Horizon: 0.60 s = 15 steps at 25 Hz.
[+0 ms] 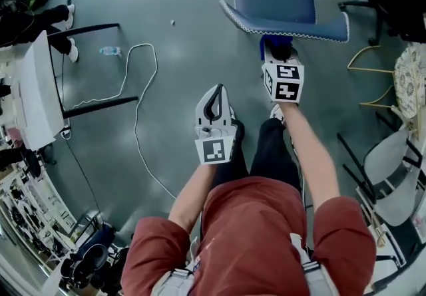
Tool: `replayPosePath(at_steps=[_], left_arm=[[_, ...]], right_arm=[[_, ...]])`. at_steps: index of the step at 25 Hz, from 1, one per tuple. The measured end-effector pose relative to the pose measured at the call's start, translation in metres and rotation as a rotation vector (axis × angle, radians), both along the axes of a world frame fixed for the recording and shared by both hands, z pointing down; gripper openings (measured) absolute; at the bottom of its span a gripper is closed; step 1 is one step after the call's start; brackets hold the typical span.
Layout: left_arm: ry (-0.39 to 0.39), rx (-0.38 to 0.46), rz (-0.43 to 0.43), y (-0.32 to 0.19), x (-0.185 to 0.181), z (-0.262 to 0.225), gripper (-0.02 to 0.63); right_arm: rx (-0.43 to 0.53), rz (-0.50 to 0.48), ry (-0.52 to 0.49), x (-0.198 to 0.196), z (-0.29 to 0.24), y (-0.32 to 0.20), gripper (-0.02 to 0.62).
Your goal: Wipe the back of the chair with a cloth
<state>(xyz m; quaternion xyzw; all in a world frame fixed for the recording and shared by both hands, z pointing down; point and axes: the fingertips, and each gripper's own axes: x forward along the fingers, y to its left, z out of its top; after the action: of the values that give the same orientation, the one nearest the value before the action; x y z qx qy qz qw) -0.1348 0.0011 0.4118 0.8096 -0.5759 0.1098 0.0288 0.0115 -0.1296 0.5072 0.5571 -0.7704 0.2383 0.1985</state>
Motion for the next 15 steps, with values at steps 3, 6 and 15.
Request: replayPosePath(at_steps=[3,6,15], left_arm=[[0.031,-0.007,-0.025,0.006,-0.002,-0.024,0.013],[0.040,-0.011,-0.032,0.012,-0.006,-0.047,0.014],[0.039,0.037,-0.032,0.016,0.001,-0.081,0.013]], right_arm=[[0.008,0.002,0.003,0.003,-0.029,0.007,0.061],[0.006,-0.009,0.004,-0.002,-0.053,0.015,0.061],[0.013,-0.016,0.003,0.005,-0.075,0.023,0.061]])
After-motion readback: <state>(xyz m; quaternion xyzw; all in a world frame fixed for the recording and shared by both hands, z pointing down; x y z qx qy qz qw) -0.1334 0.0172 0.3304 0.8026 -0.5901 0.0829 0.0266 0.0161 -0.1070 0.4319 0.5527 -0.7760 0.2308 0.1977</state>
